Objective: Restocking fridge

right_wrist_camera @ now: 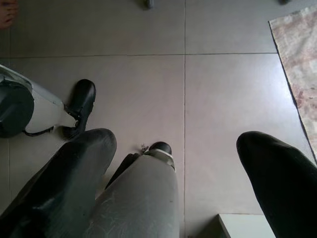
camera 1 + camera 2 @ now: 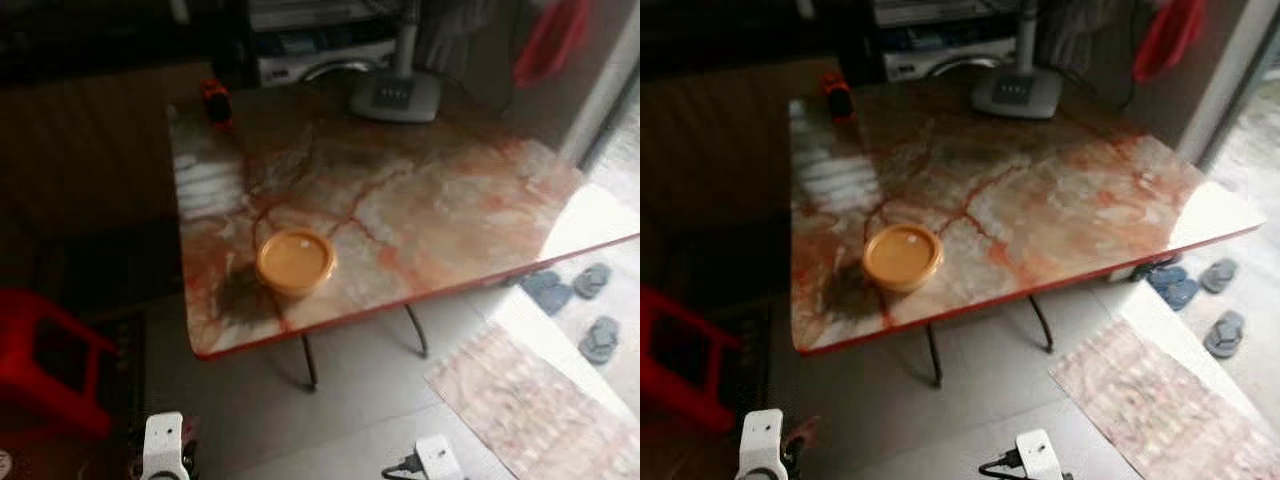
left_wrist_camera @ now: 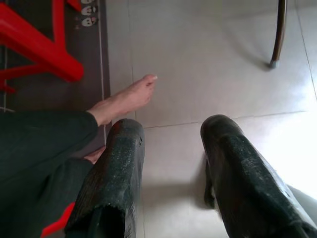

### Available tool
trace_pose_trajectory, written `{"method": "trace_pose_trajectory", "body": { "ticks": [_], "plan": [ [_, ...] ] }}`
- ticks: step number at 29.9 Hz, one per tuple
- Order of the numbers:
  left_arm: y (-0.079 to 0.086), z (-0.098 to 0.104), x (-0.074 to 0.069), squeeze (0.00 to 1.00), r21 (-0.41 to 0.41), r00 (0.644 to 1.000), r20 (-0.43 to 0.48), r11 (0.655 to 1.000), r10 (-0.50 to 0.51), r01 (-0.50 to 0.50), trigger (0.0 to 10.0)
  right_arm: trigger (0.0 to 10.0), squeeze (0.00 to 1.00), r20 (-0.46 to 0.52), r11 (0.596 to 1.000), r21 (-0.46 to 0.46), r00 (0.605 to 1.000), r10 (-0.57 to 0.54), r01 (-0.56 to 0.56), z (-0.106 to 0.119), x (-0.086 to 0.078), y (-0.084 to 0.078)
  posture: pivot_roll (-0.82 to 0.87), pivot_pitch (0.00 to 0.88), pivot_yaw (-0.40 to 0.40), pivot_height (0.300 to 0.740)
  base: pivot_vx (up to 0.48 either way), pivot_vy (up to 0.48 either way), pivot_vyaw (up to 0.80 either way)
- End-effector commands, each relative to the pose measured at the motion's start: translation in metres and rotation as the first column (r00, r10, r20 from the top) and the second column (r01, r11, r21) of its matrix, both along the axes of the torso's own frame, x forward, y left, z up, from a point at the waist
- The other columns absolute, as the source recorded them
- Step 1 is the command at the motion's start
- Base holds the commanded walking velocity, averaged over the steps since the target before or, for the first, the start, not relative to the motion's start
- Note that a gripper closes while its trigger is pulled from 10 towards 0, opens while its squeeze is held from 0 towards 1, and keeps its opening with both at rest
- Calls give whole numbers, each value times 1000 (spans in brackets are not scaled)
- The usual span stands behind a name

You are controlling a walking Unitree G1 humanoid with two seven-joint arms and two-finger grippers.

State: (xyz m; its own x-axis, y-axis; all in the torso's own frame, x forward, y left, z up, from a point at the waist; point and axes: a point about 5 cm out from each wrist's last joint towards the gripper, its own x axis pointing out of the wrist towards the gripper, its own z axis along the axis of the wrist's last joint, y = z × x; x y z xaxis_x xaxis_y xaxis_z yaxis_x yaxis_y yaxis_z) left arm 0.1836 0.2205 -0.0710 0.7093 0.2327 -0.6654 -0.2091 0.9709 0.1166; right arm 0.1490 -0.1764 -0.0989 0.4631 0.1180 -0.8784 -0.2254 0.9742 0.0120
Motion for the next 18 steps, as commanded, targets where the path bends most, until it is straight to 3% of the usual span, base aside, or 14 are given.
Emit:
{"method": "trace_pose_trajectory", "body": {
  "ticks": [1,7,18],
  "plan": [
    [3,3,2,0,6,999,24,1000,24,-24,10000,10000,0,1,1000,8,1000,4,-4,0,1,4,37,51,-8,740,0,0,0],
    [5,4,2,0,13,999,42,1000,27,-27,10000,10000,0,6,1000,16,1000,16,-16,0,2,6,44,43,-10,740,0,0,0],
    [4,8,5,0,29,996,84,999,22,-24,10000,10000,0,12,1000,28,1000,2,-3,1,2,5,48,51,-9,740,0,0,661]
  ]
}}
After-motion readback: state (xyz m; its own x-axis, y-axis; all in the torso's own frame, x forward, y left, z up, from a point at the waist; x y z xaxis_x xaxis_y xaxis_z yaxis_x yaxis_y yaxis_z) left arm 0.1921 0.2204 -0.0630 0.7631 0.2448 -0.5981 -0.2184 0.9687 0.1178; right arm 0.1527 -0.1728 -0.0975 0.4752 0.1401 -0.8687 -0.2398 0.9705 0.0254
